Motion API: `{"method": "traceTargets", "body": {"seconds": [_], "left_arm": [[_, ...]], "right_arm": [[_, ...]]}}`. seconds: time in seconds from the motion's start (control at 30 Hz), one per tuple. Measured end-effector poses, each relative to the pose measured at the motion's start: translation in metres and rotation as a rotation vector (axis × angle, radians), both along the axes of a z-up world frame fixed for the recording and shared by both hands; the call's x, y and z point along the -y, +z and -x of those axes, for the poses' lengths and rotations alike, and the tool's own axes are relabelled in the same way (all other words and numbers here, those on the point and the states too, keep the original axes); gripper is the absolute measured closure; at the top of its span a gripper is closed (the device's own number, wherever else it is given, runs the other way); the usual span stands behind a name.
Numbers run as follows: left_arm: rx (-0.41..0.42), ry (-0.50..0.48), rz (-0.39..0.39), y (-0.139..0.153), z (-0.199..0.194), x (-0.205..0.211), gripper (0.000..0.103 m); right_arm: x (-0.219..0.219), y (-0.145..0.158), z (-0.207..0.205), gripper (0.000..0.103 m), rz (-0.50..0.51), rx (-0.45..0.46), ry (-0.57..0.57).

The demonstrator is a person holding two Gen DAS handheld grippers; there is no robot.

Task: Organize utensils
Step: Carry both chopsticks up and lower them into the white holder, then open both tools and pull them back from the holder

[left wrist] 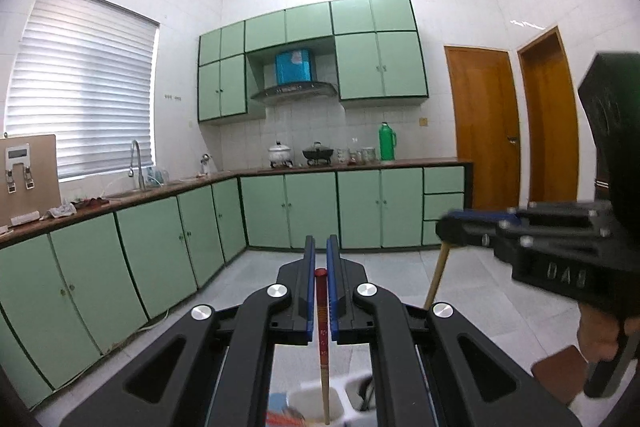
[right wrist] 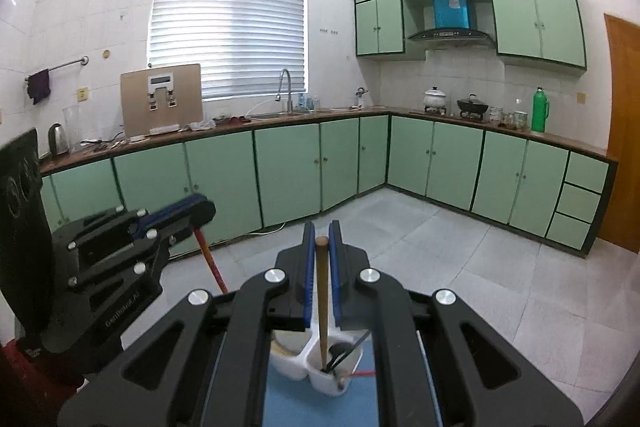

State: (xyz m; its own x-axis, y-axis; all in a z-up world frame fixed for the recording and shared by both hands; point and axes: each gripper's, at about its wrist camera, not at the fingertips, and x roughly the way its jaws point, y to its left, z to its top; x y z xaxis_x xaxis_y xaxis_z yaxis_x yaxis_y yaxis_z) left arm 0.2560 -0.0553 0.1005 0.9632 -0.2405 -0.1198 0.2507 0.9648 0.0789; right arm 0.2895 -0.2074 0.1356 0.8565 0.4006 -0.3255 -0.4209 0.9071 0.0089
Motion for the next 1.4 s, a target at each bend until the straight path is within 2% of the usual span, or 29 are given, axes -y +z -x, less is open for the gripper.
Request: {"method": "traceTargets", "body": {"seconds": [0.13,0.4,0.57,0.73,0.77,0.8,0.9,0.93,0.97,1.03,1.1,1.2,1.4], "left_arm": [[-0.01,0.007,0.015,-0.015,-0.028,-0.002,0.098],[-0.144,0.006,0.019,-0.069,-0.072,-0.007,0.098],[-0.232,0.003,0.006,-0.1,-0.088,-0.01,0.097],[-0.291,0.009,-0.008,-0.116,-0.09,-0.012,0.096],[-0.297,0.006,-0.011,-0.116,-0.09,-0.013,0.095],[-0.299,0.005,-0.014,-0.116,-0.086,-0.014,0.092],[-0.278,0.013,-0.024,-0.109,-0.077,-0.014,0.074],[-0.273,0.017,-0.024,-0.106,-0.073,-0.014,0.07],[-0.269,0.019,-0.019,-0.104,-0.067,-0.016,0.068],[-0.264,0.024,-0.001,-0.099,-0.055,-0.02,0.054],[-0.258,0.035,0.012,-0.096,-0.039,-0.024,0.046],[-0.251,0.048,0.023,-0.096,-0.015,-0.03,0.035],[-0.285,0.075,0.058,-0.109,0.03,-0.039,0.019]], "right_arm": [[-0.001,-0.018,-0.028,0.097,-0.006,-0.02,-0.019],[-0.008,-0.072,-0.068,0.097,0.006,-0.122,-0.036],[-0.014,-0.097,-0.077,0.097,0.02,-0.177,-0.032],[-0.016,-0.111,-0.077,0.094,0.027,-0.213,-0.042],[-0.015,-0.111,-0.076,0.088,0.028,-0.213,-0.047],[-0.014,-0.11,-0.074,0.075,0.026,-0.212,-0.051],[-0.008,-0.103,-0.062,0.058,0.009,-0.176,-0.064],[-0.006,-0.1,-0.059,0.055,0.007,-0.164,-0.069],[-0.002,-0.098,-0.056,0.046,0.004,-0.156,-0.076],[0.007,-0.093,-0.043,0.037,-0.014,-0.132,-0.105],[0.018,-0.091,-0.029,0.027,-0.036,-0.116,-0.129],[0.032,-0.093,-0.008,0.017,-0.063,-0.107,-0.166],[0.054,-0.115,0.038,0.006,-0.088,-0.123,-0.221]]}}
